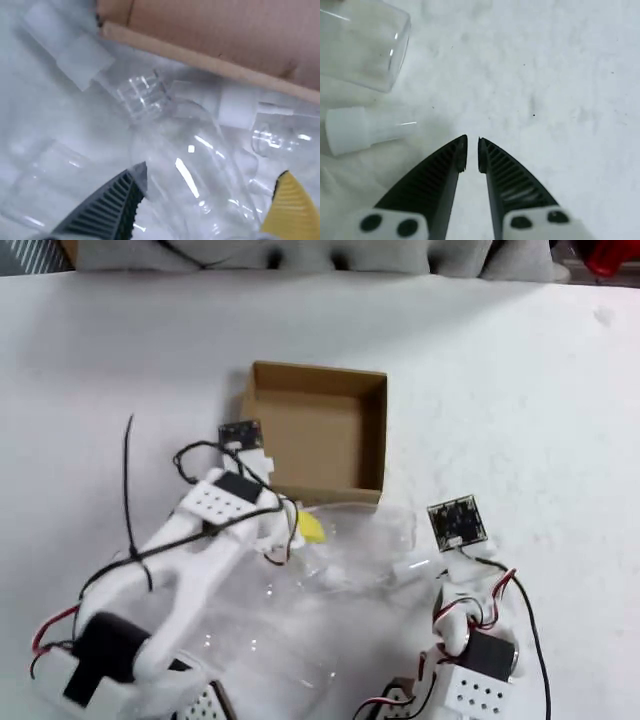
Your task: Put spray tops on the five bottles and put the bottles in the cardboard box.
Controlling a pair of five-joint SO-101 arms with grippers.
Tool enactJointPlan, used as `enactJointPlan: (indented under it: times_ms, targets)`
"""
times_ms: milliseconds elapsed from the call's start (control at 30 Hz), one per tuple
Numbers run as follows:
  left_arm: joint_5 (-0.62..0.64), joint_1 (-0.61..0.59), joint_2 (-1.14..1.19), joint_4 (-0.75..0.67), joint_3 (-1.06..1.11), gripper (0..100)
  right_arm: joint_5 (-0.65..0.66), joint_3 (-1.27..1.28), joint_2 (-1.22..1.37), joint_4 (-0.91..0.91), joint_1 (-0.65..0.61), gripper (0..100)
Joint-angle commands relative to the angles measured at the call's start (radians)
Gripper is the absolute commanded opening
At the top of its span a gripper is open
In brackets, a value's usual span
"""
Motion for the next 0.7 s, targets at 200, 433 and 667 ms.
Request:
enactJointPlan:
  times_ms: [200,433,667]
  targets:
    - [0.012,0.019,0.03,-0.02,-0.086,27,0.011,0.011,-0.01,-0.001,-0.012,1.8]
    - [-0.008,0.013,-0.099,-0.02,-0.095,4,0.011,0.011,-0.01,-0.002,-0.012,1.8]
    - [-0.104,-0.001,-0.225,-0.012,-0.069,4,0.011,0.012,-0.01,-0.002,-0.012,1.8]
